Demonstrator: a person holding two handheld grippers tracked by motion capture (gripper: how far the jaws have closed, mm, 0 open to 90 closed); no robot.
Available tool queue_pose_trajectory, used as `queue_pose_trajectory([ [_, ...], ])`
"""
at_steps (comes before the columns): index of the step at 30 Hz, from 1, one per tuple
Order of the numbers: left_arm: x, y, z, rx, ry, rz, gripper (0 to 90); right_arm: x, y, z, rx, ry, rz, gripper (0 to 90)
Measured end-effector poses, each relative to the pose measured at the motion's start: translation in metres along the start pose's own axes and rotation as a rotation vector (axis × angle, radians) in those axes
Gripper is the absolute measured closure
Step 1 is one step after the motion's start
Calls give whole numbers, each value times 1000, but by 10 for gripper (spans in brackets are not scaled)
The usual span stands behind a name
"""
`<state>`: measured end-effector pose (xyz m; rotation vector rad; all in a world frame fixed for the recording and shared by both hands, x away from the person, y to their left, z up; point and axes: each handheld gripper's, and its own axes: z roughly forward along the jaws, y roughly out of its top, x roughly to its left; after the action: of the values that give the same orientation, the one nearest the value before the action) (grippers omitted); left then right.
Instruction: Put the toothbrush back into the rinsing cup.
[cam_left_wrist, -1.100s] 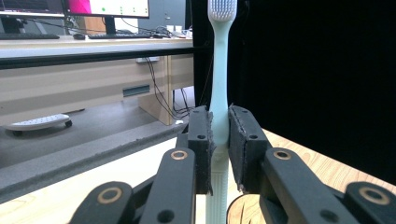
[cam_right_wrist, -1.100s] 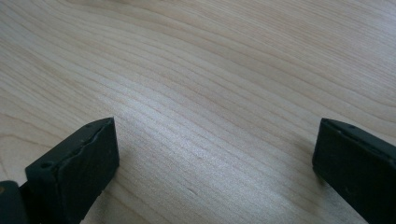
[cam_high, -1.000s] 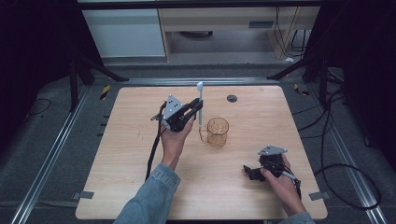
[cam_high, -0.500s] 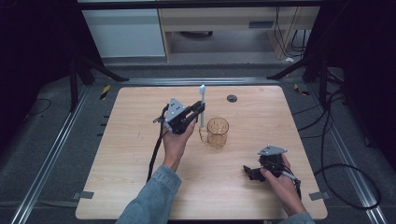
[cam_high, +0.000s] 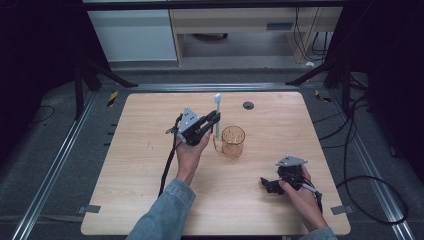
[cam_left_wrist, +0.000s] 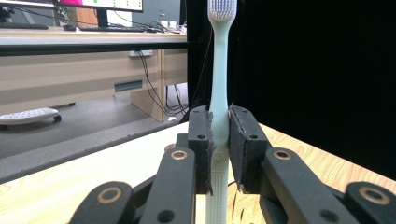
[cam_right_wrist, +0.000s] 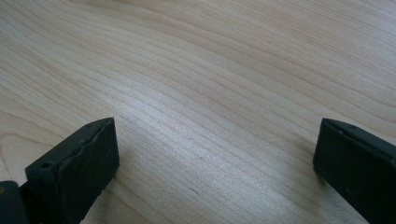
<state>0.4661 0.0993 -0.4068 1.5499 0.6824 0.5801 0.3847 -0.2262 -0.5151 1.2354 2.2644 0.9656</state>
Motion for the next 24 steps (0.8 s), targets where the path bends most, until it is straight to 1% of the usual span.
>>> queue_pose_trajectory([
  [12,-1,-10,0,11,-3,-9,788,0,0,0,1,0,2,6],
  [16,-2,-12,0,18,0,0,787,0,0,0,1,0,2,6],
  [19,-1,-14,0,25,2,-1,787,0,0,0,1,1,2,6],
  [24,0,-16,-3,20,1,-7,787,0,0,0,-1,2,2,6],
])
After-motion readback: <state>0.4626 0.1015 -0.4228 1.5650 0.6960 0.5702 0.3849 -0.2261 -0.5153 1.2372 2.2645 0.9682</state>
